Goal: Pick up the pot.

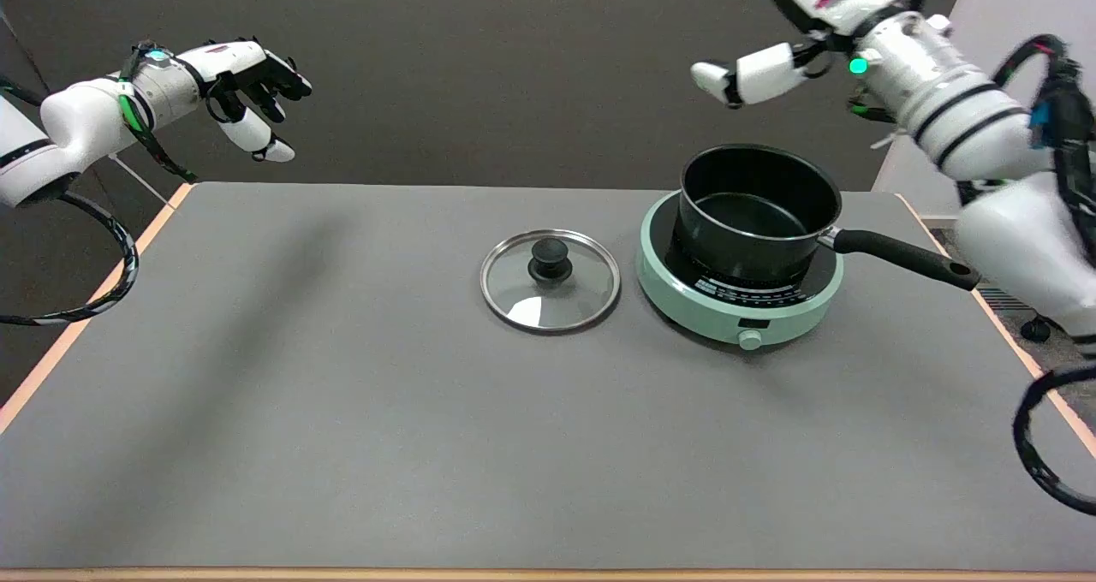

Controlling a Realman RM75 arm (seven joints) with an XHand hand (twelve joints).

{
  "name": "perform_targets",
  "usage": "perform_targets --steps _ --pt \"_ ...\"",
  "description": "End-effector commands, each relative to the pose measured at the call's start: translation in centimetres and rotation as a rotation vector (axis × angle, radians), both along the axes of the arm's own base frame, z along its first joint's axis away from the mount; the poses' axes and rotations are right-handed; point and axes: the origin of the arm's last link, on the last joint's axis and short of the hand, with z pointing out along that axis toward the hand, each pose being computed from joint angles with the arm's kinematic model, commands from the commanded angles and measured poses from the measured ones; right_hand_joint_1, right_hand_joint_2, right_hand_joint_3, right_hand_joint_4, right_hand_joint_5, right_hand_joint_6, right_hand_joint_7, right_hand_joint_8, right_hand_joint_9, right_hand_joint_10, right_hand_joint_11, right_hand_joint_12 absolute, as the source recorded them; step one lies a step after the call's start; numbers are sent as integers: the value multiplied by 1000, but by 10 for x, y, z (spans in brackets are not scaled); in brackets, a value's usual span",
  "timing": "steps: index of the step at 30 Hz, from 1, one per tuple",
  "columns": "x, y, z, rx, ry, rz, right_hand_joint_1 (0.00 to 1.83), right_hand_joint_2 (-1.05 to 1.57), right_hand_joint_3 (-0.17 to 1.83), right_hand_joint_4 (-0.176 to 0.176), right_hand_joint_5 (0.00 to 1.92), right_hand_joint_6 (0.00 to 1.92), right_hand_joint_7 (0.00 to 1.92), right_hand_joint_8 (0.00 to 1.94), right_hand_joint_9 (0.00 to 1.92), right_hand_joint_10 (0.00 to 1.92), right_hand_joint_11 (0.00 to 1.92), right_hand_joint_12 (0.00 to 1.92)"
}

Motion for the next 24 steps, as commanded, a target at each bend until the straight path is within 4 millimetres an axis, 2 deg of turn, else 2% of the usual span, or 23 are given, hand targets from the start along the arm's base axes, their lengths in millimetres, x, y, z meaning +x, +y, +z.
perform_targets --steps 1,9,16,24 --pt "17 62 59 -65 -205 152 730 444 905 -26 417 193 420 202 390 345 325 854" --pt "33 70 59 9 -318 255 756 442 911 -26 433 198 433 208 402 358 338 885" --pt "33 60 46 89 -403 246 771 444 912 -28 431 197 435 210 407 367 347 916" --pt "32 65 54 97 -477 258 783 450 909 -56 406 191 398 218 381 375 344 927"
